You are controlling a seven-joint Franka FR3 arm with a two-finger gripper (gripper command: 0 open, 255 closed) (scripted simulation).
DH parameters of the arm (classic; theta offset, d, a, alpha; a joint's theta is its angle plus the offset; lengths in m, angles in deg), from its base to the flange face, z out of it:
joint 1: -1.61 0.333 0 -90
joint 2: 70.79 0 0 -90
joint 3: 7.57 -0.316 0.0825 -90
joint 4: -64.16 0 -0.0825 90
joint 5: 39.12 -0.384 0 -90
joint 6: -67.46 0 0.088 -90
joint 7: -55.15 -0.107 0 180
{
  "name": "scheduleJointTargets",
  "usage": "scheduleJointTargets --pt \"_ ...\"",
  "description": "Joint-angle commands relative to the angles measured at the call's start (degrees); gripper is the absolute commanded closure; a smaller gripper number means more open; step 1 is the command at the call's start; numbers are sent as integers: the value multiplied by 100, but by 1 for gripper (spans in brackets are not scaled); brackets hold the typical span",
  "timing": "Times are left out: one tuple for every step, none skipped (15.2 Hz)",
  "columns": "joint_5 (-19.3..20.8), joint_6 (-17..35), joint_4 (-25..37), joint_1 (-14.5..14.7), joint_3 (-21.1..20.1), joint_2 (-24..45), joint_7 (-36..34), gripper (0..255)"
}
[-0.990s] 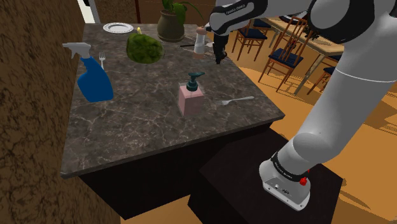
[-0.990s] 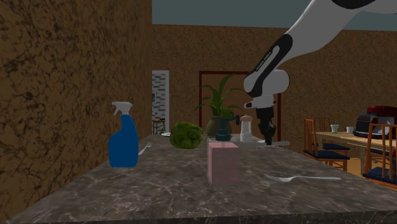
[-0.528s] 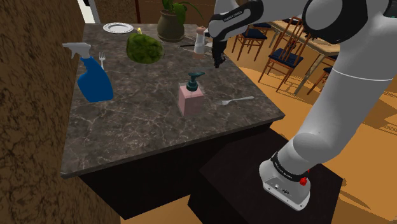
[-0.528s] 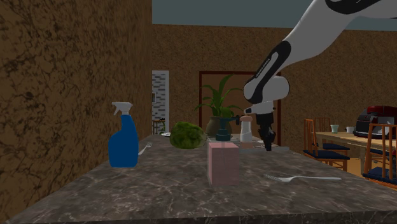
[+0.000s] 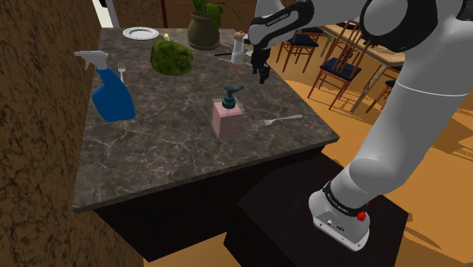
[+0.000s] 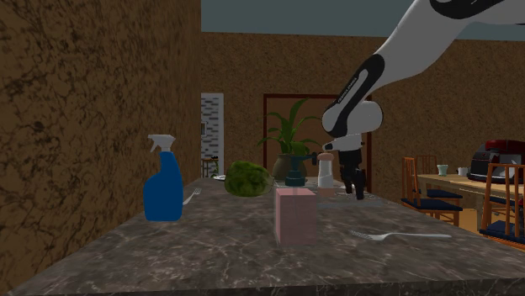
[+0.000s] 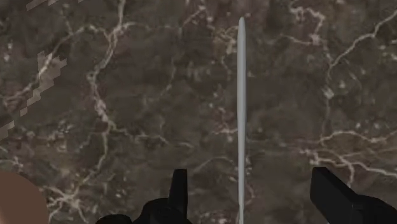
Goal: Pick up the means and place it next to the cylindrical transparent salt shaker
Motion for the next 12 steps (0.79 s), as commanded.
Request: scheduleJointTargets --pt "0 0 0 0 0 0 0 0" --pt "0 0 0 0 0 0 0 0" --pt "0 0 0 0 0 0 0 0" --pt "1 -168 76 16 -6 -90 -1 0" --pt "2 -337 161 32 -12 -174 -2 0" --pt "2 -508 253 48 -19 -251 -2 0" --pt "2 -645 332 60 -24 -307 -2 0" --pt "2 -645 332 60 -24 -307 -2 0" --pt "2 -644 331 60 -24 -308 -2 0" --pt "2 -645 332 60 -24 -308 -2 0" --pt "2 -645 332 60 -24 -308 -2 0" --pt "2 -645 332 60 -24 -307 -2 0"
